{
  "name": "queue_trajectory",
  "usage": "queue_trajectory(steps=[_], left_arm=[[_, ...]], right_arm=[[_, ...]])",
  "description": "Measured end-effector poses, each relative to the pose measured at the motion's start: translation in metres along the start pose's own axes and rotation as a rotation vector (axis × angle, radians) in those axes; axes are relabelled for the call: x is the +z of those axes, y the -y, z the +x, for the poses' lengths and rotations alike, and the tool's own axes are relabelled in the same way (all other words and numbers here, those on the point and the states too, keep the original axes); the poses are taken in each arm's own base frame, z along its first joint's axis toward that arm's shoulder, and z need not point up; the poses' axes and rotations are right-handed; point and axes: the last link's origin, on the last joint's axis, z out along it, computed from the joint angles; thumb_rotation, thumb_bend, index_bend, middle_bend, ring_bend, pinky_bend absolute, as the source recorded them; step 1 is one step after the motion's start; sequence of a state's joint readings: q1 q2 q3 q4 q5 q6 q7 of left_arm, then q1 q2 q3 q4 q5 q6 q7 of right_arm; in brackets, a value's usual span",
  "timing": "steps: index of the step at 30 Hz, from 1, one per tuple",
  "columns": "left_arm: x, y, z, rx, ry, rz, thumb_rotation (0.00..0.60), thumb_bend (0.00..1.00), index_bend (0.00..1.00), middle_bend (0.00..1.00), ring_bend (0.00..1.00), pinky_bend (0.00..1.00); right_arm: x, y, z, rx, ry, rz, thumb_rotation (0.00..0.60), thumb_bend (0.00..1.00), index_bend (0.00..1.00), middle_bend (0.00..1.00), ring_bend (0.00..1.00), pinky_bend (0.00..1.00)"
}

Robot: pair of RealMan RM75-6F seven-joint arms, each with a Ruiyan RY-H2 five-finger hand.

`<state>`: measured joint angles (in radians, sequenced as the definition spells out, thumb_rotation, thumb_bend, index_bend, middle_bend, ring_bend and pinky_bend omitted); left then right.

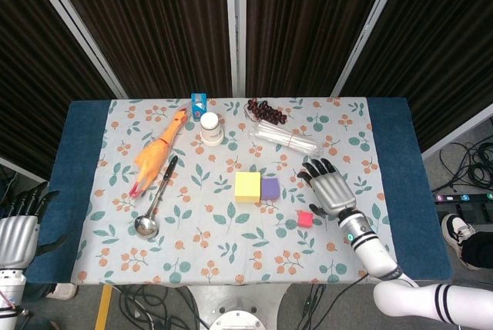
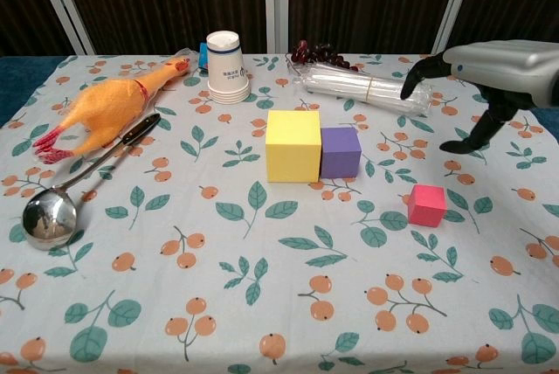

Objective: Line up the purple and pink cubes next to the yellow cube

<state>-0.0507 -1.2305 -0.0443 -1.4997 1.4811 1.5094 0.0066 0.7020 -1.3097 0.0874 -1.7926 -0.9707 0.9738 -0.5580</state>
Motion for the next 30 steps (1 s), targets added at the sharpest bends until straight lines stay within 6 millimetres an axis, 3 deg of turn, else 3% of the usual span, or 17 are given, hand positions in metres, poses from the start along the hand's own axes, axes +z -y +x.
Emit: queue_trajectory(steps=[8, 16, 30], left_arm=[[-0.001, -0.005, 0.005, 0.003, -0.001, -0.001, 0.6, 0.02, 0.24, 0.17, 0.12, 0.12], [-0.004, -0.003, 0.005, -0.004, 0.008, 0.013, 0.6, 0.02, 0.24, 0.17, 0.12, 0.12], [-0.005, -0.004, 0.005, -0.011, 0.013, 0.012, 0.6, 0.02, 0.24, 0.17, 0.12, 0.12]], right_arm=[[-0.016, -0.016, -0.023, -0.22, 0.036, 0.147, 0.6, 0.18, 0.28, 0.09, 0.0, 0.0], [-0.007, -0.027, -0.043, -0.378, 0.006, 0.25, 0.6, 0.18, 0.28, 0.08, 0.0, 0.0], [0.007, -0.021, -0.064, -0.44, -0.063, 0.353, 0.6, 0.18, 0.26, 0.07, 0.0, 0.0]])
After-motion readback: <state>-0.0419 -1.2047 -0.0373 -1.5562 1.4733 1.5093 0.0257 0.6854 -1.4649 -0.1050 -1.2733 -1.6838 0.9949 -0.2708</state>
